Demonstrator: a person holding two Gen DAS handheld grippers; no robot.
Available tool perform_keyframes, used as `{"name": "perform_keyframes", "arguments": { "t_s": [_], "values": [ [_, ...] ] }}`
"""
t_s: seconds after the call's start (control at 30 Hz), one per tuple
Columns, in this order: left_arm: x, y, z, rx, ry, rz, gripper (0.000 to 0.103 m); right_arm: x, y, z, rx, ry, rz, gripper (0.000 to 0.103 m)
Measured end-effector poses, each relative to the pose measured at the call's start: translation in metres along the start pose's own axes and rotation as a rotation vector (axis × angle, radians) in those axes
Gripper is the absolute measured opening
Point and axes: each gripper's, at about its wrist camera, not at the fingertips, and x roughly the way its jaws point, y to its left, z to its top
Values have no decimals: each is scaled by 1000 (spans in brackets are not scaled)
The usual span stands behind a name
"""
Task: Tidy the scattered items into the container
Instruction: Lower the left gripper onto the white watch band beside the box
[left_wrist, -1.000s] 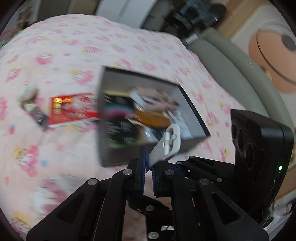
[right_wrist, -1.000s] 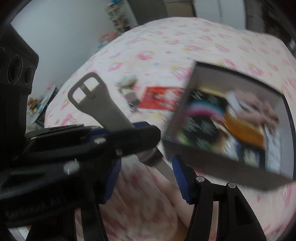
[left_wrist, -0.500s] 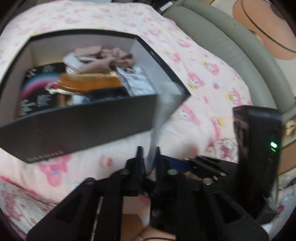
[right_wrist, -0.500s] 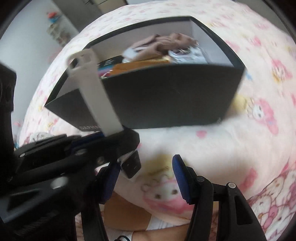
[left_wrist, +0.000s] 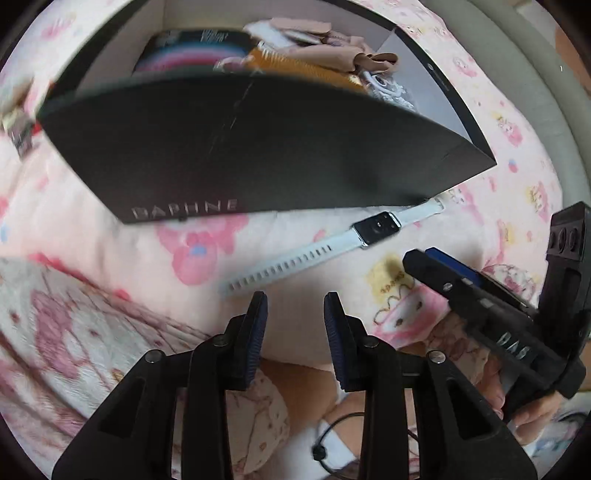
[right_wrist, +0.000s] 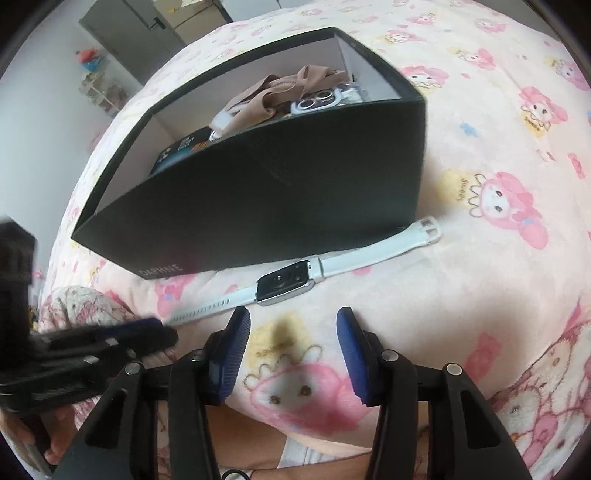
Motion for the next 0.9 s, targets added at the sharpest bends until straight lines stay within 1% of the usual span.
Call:
{"name": "perform_keyframes", "arguments": {
  "t_s": [0.07, 0.1, 0.13, 0.2, 0.27, 0.33, 0.37, 0.43, 0.53, 0.63, 0.67, 0.7, 0.73, 0.77, 0.8, 0.83, 0.9],
  "values": [
    [4, 1, 0, -23, 10, -4, 31, 0, -5, 4, 41, -5, 19, 45],
    [6, 1, 1, -34, 14, -21, 31, 1, -6, 6, 39, -8, 7, 45],
    [9, 0, 1, -45, 22, -44, 31, 3, -7, 6, 34, -6, -12, 45],
    [15, -1, 2, -75, 22, -101, 31, 6, -10, 7, 53, -2, -13, 45],
    [23, 5, 3, -140, 11, -140, 32, 8, -20, 9, 84, -6, -4, 45],
    [31, 15, 2, -239, 6, -197, 33, 4, -28, 8, 118, -26, 4, 45],
    [33, 19, 1, -275, -8, -218, 35, 3, -31, 9, 134, -39, 4, 45],
    [33, 24, -1, -330, -56, -247, 36, 1, -37, 12, 159, -63, -5, 45],
    [34, 27, 2, -373, -109, -265, 39, 9, -40, 16, 166, -65, -18, 45],
    [38, 34, 2, -454, -131, -291, 39, 13, -32, 18, 132, -58, -54, 45],
    [37, 36, 2, -471, -145, -299, 39, 11, -26, 19, 109, -66, -66, 45],
    [37, 37, 1, -474, -164, -291, 39, 10, -22, 18, 89, -72, -76, 45],
    [36, 36, 0, -464, -180, -271, 35, 8, -18, 17, 69, -74, -90, 45],
    [35, 35, 0, -458, -186, -261, 33, 7, -14, 17, 51, -77, -106, 45],
    [35, 35, -2, -463, -186, -263, 29, 5, -9, 15, 22, -83, -134, 45],
    [33, 36, -4, -474, -182, -275, 25, 2, -4, 14, -14, -96, -162, 45],
    [27, 39, -8, -500, -175, -309, 25, -4, 5, 11, -79, -122, -205, 45]
  ]
}}
